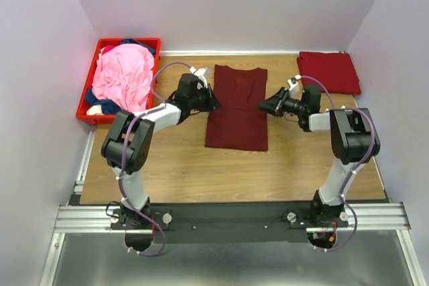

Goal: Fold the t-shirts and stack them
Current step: Fold the tshirt

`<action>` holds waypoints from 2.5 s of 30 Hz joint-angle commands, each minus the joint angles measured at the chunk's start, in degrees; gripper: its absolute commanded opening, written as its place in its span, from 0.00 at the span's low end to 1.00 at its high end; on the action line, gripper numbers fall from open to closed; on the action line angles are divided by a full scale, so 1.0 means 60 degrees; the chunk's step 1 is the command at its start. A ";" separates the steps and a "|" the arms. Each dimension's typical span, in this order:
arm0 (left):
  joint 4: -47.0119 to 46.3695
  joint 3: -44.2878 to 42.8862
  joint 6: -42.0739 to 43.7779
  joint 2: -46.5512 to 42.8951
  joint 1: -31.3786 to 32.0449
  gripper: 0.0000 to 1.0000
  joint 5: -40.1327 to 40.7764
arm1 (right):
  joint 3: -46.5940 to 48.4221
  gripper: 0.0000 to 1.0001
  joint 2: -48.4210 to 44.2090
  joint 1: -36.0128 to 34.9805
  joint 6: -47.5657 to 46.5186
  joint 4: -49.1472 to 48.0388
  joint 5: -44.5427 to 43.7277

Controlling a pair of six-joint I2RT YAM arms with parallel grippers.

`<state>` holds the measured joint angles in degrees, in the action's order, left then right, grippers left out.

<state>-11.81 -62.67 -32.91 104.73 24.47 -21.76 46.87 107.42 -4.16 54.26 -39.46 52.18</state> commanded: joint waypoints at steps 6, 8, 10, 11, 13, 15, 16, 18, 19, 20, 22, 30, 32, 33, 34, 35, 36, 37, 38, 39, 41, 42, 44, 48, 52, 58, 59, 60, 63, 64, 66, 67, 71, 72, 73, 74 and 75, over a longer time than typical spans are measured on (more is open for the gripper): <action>-0.0111 -0.1374 -0.0287 0.2246 -0.1031 0.00 -0.0430 | 0.1343 0.33 0.2589 0.0489 -0.0108 0.0293 -0.1094; -0.0068 -0.1652 -0.0302 0.2729 -0.1133 0.00 -0.0767 | 0.1373 0.33 0.2896 0.0576 -0.0093 0.0293 -0.1387; -0.0038 -0.1756 -0.0273 0.3052 -0.1148 0.00 -0.0827 | 0.1270 0.33 0.2957 0.0621 -0.0122 0.0308 -0.1519; 0.0006 -0.1800 -0.0258 0.3111 -0.1148 0.00 -0.0827 | 0.1226 0.33 0.2899 0.0664 -0.0151 0.0308 -0.1563; 0.0050 -0.1771 -0.0229 0.3112 -0.1178 0.00 -0.0812 | 0.1110 0.33 0.2694 0.0650 -0.0253 0.0322 -0.1491; 0.0065 -0.1596 -0.0199 0.2908 -0.1178 0.00 -0.0710 | 0.1036 0.35 0.2211 0.0650 -0.0415 0.0454 -0.1344; 0.0065 -0.1508 -0.0199 0.2544 -0.1192 0.00 -0.0637 | 0.1007 0.36 0.2021 0.0650 -0.0488 0.0570 -0.1300; 0.0108 -0.1274 -0.0141 0.1813 -0.1163 0.00 -0.0359 | 0.0904 0.40 0.1219 0.0650 -0.0970 0.1388 -0.1402; 0.0138 -0.1186 -0.0097 0.1533 -0.1134 0.00 -0.0184 | 0.0933 0.42 0.0895 0.0549 -0.1277 0.1885 -0.1518; 0.0138 -0.0982 0.0063 0.1240 -0.1090 0.00 -0.0066 | 0.1020 0.46 0.0587 0.0460 -0.2005 0.3122 -0.1969; 0.0605 -0.0834 0.0283 0.0335 -0.1002 0.00 0.0357 | 0.1152 0.49 -0.0362 0.0227 -0.2799 0.4490 -0.2760; 0.2787 0.0615 0.1368 -0.2686 -0.0139 0.30 0.3536 | 0.0816 0.72 -0.2828 -0.1531 -0.4531 0.9138 -0.6848; 0.2964 0.1170 0.1354 -0.3375 -0.0007 0.43 0.3930 | 0.0612 0.74 -0.3223 -0.2071 -0.4532 0.9810 -0.7710; 0.3096 0.1362 0.1295 -0.3725 0.0110 0.50 0.3992 | 0.0524 0.74 -0.3341 -0.2220 -0.4503 0.9974 -0.7948; 0.3155 0.1523 0.1280 -0.3888 0.0213 0.54 0.4051 | 0.0465 0.75 -0.3415 -0.2352 -0.4459 1.0135 -0.8153; 0.3199 0.1699 0.1251 -0.4035 0.0315 0.56 0.4240 | 0.0334 0.75 -0.3488 -0.2585 -0.4415 1.0238 -0.8518; 0.3272 0.1991 0.1251 -0.4182 0.0403 0.57 0.4372 | 0.0275 0.75 -0.3547 -0.2732 -0.4342 1.0413 -0.8652; 0.3418 0.2124 0.1236 -0.4415 0.0535 0.57 0.4490 | 0.0230 0.74 -0.3562 -0.2835 -0.4341 1.0473 -0.8885; 0.3492 0.2358 0.1135 -0.4519 0.0725 0.58 0.4766 | 0.0143 0.74 -0.3533 -0.3039 -0.4356 1.0503 -0.9047; 0.3623 0.2476 0.1105 -0.4622 0.0814 0.60 0.4812 | 0.0113 0.73 -0.3475 -0.3128 -0.4327 1.0590 -0.9063; 0.3712 0.2739 0.0930 -0.4812 0.1047 0.64 0.4944 | 0.0054 0.72 -0.3255 -0.3333 -0.4210 1.0664 -0.9078; 0.3770 0.2813 0.0871 -0.4856 0.1121 0.65 0.4974 | 0.0025 0.71 -0.3196 -0.3421 -0.4151 1.0679 -0.9122; 0.3814 0.2931 0.0753 -0.4988 0.1297 0.67 0.5135 | -0.0004 0.70 -0.3079 -0.3656 -0.4049 1.0679 -0.9195; 0.3800 0.3122 0.0563 -0.4887 0.1561 0.67 0.5296 | 0.0010 0.68 -0.2947 -0.4007 -0.3843 1.0752 -0.9327; 0.3829 0.2961 0.0577 -0.4623 0.1752 0.67 0.5515 | 0.0010 0.65 -0.2786 -0.4212 -0.3682 1.0971 -0.9735; 0.3932 0.2727 0.0621 -0.4257 0.1986 0.67 0.5706 | 0.0098 0.62 -0.2596 -0.4506 -0.3536 1.1250 -1.0074; 0.3946 0.2668 0.0635 -0.4213 0.2044 0.67 0.5794 | 0.0113 0.60 -0.2523 -0.4593 -0.3506 1.1308 -1.0118; 0.3975 0.2624 0.0650 -0.4154 0.2059 0.67 0.5823 | 0.0127 0.59 -0.2464 -0.4623 -0.3492 1.1352 -1.0147; 0.4311 0.2420 0.0680 -0.3935 0.2206 0.66 0.5970 | 0.0128 0.56 -0.2185 -0.4769 -0.3317 1.1586 -1.0322; 0.4400 0.2360 0.0680 -0.3847 0.2250 0.66 0.5999 | 0.0084 0.56 -0.2156 -0.4799 -0.3287 1.1601 -1.0367; 0.4518 0.2258 0.0694 -0.3803 0.2425 0.67 0.6204 | -0.0019 0.54 -0.2039 -0.4887 -0.3228 1.1660 -1.0411; 0.4605 0.2243 0.0680 -0.3788 0.2484 0.67 0.6263 | -0.0121 0.54 -0.1995 -0.4902 -0.3213 1.1646 -1.0440; 0.4737 0.2126 0.0680 -0.3641 0.2587 0.66 0.6395 | -0.0312 0.47 -0.1775 -0.4931 -0.3155 1.1660 -1.0426; 0.4767 0.2111 0.0709 -0.3569 0.2616 0.65 0.6395 | -0.0312 0.45 -0.1760 -0.4931 -0.3155 1.1646 -1.0397; 0.4810 0.2096 0.0694 -0.3510 0.2631 0.64 0.6395 | -0.0312 0.43 -0.1746 -0.4946 -0.3155 1.1631 -1.0367; 0.4840 0.2038 0.0694 -0.3466 0.2674 0.63 0.6395 | -0.0298 0.38 -0.1745 -0.4960 -0.3184 1.1631 -1.0382; 0.4884 0.2023 0.0694 -0.3422 0.2689 0.62 0.6395 | -0.0283 0.35 -0.1745 -0.4975 -0.3213 1.1645 -1.0396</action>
<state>15.73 -48.90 -28.71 82.76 39.97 14.09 49.45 91.70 -33.15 33.80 24.80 -10.50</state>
